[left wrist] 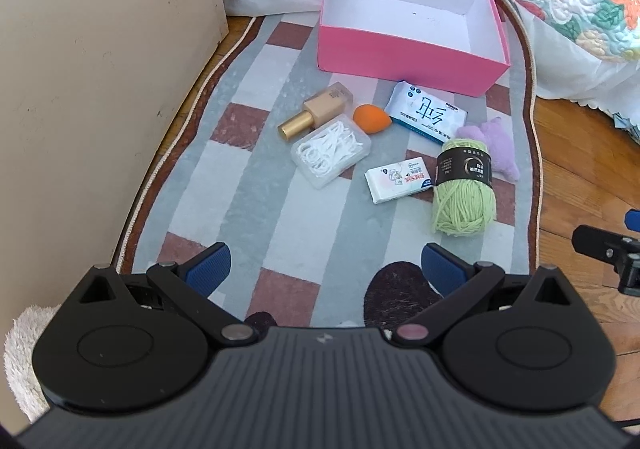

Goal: Organize objects

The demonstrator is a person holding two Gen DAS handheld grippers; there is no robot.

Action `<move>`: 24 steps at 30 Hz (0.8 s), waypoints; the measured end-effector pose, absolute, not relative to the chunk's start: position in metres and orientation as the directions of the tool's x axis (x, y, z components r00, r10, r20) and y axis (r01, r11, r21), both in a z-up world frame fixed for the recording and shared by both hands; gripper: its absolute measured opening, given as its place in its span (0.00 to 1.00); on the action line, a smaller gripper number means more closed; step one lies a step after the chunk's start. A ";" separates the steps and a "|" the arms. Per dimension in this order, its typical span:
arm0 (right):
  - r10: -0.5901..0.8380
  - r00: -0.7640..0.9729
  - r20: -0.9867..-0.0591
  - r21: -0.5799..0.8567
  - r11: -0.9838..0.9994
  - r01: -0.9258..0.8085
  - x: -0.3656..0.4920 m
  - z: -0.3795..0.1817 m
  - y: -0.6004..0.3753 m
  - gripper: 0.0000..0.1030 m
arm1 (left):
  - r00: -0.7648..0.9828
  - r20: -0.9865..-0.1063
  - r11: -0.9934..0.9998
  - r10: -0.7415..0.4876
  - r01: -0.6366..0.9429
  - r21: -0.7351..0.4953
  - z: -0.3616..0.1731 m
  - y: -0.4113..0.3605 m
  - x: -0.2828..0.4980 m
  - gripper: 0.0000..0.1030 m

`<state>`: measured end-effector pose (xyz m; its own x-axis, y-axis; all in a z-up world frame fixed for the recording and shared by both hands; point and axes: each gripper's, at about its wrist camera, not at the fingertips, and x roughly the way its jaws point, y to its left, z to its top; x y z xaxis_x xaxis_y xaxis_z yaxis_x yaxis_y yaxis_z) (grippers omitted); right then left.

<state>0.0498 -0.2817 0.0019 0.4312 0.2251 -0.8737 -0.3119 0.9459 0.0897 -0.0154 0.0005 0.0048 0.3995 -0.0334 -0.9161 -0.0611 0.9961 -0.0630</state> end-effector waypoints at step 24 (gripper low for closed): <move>0.177 0.443 -0.879 0.022 0.942 -0.334 0.048 -0.008 -0.279 0.97 | 0.425 -0.905 0.997 0.026 -0.081 -0.009 0.000 -0.003 -0.019 1.00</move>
<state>0.0483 -0.2790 -0.0082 0.4432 0.1771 -0.8787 -0.3338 0.9424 0.0216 -0.0190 -0.0033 0.0000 0.4247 0.0264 -0.9050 -0.0814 0.9966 -0.0091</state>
